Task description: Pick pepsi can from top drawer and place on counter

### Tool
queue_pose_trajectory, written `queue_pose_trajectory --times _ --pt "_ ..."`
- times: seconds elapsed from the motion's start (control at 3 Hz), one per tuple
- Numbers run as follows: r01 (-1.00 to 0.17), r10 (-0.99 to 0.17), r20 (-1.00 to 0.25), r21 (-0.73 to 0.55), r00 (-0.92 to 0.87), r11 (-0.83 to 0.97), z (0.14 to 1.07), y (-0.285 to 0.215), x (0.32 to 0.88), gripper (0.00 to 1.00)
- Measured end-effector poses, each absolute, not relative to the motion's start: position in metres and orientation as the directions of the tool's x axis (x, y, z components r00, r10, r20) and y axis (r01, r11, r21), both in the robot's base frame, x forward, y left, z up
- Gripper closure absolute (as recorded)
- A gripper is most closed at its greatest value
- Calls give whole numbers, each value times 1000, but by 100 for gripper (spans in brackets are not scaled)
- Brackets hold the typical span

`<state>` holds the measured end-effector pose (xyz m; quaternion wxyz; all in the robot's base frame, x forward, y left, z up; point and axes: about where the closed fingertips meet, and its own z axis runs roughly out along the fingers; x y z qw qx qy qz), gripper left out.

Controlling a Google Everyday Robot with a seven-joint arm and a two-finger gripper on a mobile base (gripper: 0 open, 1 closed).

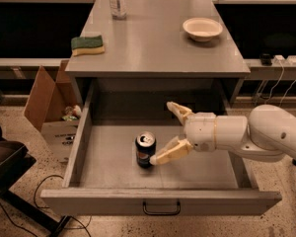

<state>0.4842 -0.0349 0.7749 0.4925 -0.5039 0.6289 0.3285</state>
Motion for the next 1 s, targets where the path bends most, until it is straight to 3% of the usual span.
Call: queue_pose_trajectory --times 1.0 --pt "-956 -398 -917 -111 -6 270 728 -27 498 0"
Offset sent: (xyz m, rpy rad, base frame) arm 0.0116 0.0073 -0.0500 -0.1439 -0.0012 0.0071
